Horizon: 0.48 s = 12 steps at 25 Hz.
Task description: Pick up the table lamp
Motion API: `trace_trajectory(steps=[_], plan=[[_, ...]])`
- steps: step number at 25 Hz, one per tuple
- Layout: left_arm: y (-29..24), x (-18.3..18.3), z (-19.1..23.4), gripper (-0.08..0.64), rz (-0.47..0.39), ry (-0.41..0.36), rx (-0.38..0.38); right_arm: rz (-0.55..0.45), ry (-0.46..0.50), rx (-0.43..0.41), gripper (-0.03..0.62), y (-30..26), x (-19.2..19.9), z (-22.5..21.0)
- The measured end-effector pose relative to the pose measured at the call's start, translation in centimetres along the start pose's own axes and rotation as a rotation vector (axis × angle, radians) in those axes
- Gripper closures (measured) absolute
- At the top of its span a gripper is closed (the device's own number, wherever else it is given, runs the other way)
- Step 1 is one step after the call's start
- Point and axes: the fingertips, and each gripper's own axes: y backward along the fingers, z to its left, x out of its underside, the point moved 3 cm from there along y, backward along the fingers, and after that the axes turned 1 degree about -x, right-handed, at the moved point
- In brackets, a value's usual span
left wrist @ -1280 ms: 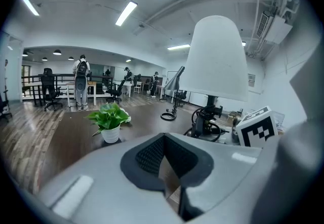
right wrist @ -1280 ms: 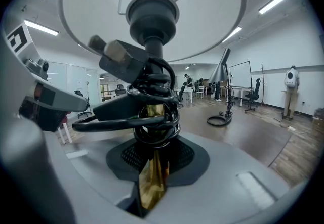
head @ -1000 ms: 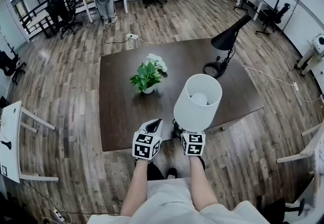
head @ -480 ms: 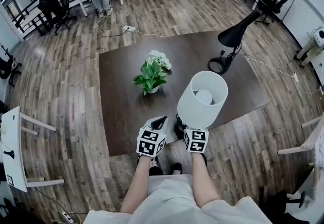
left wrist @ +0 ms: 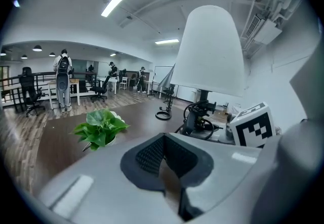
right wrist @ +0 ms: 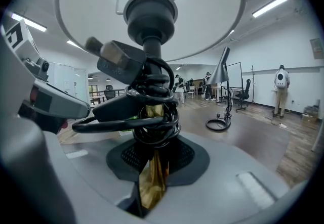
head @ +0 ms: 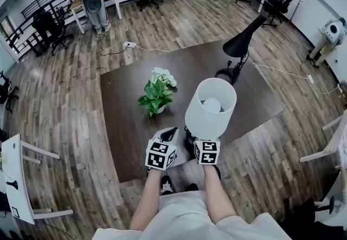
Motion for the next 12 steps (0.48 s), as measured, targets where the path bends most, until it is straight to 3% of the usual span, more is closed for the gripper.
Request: trace_trajectory(steps=[12], plan=[[-0.6,-0.4,-0.5,0.558,0.007,-0.002,0.001,0.002,0.003,0.017,0.499,0.4,0.1,-1.6]])
